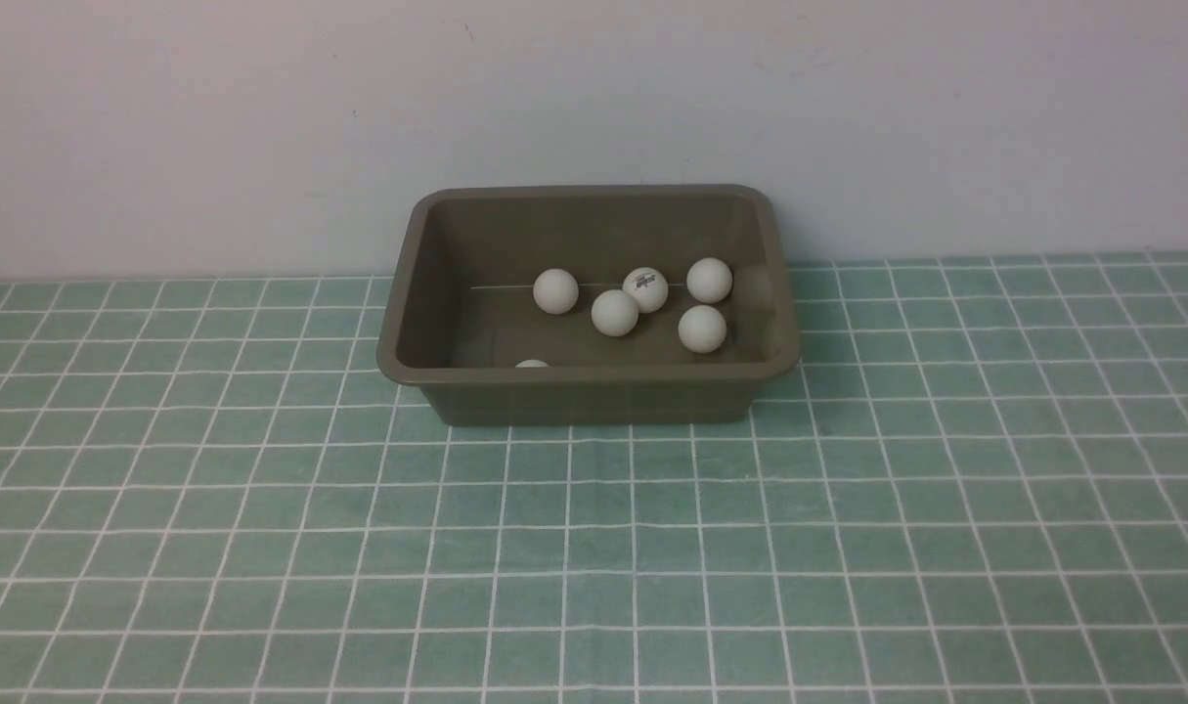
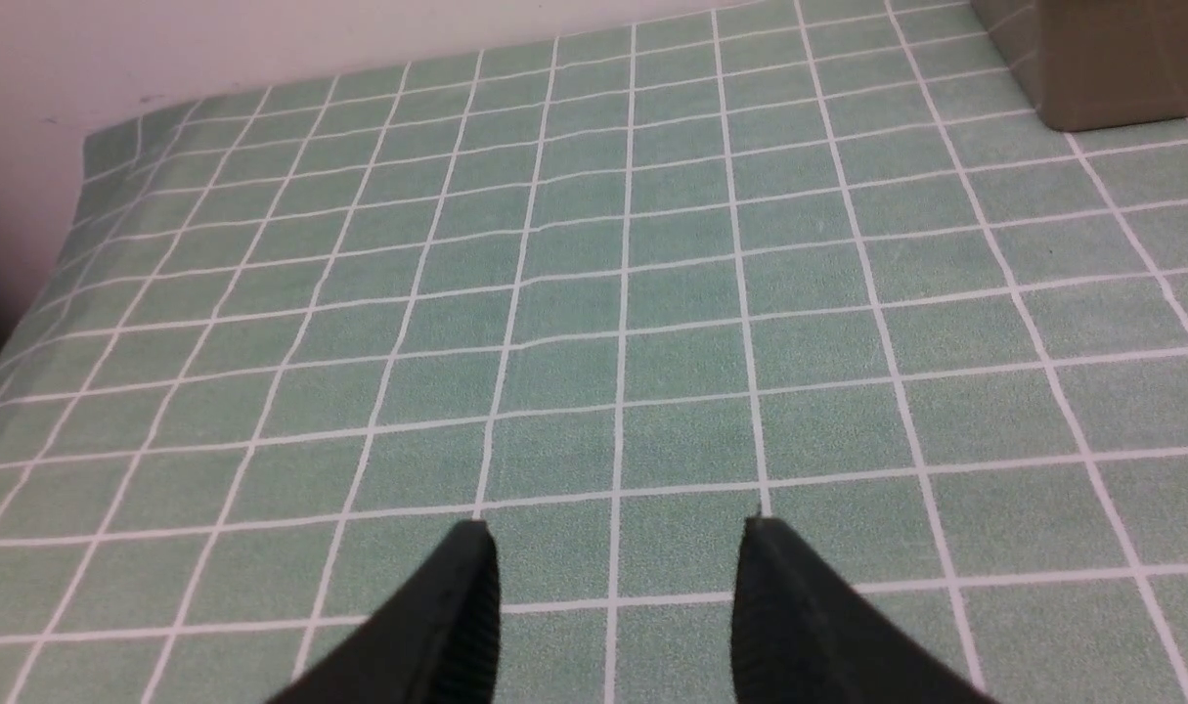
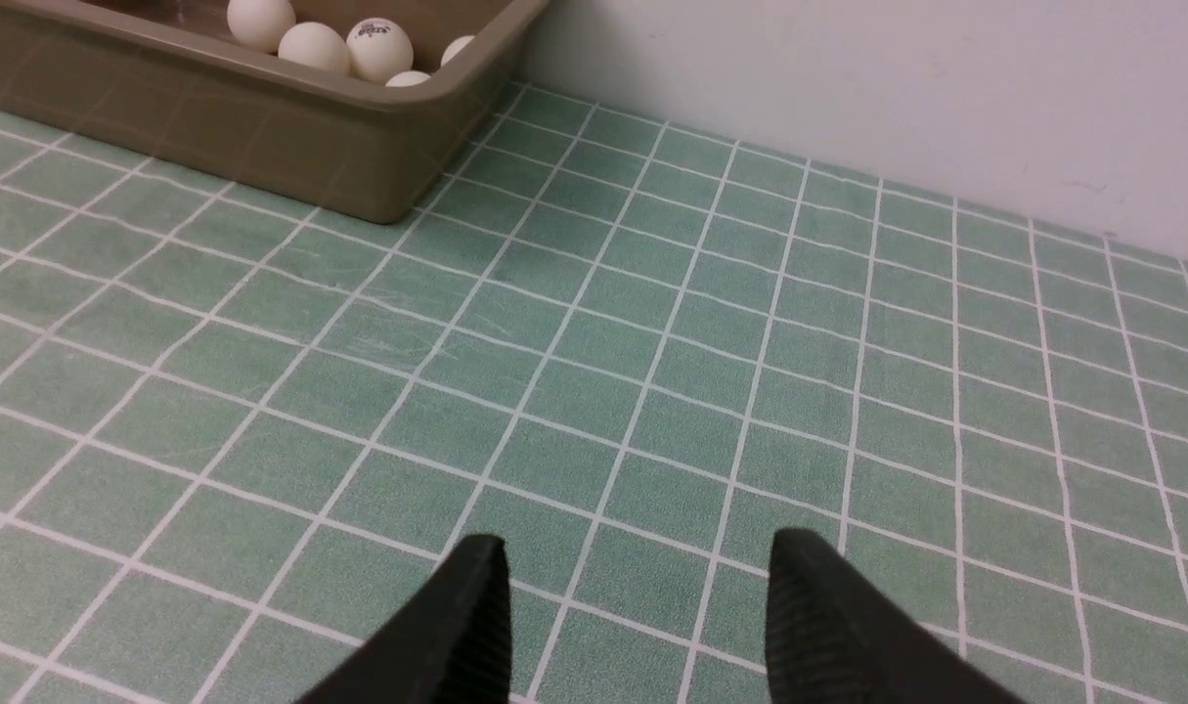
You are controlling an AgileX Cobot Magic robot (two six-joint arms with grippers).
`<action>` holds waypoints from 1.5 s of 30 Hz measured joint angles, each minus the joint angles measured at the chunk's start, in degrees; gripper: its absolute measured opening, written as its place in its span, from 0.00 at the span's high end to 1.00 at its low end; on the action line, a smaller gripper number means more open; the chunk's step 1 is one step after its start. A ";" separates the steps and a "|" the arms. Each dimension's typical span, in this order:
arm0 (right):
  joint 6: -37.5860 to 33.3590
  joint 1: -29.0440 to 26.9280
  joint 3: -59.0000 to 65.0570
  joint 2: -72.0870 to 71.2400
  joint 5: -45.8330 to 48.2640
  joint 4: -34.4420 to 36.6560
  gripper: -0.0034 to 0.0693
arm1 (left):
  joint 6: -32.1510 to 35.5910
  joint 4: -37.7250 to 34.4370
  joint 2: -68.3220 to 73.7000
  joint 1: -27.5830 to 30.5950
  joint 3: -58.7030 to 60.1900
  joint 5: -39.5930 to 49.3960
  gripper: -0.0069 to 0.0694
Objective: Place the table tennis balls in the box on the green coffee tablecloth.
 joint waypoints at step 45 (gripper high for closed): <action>42.59 0.00 -2.80 -0.47 -11.01 -24.52 0.49 | 0.00 0.00 0.00 0.00 0.02 -0.14 0.52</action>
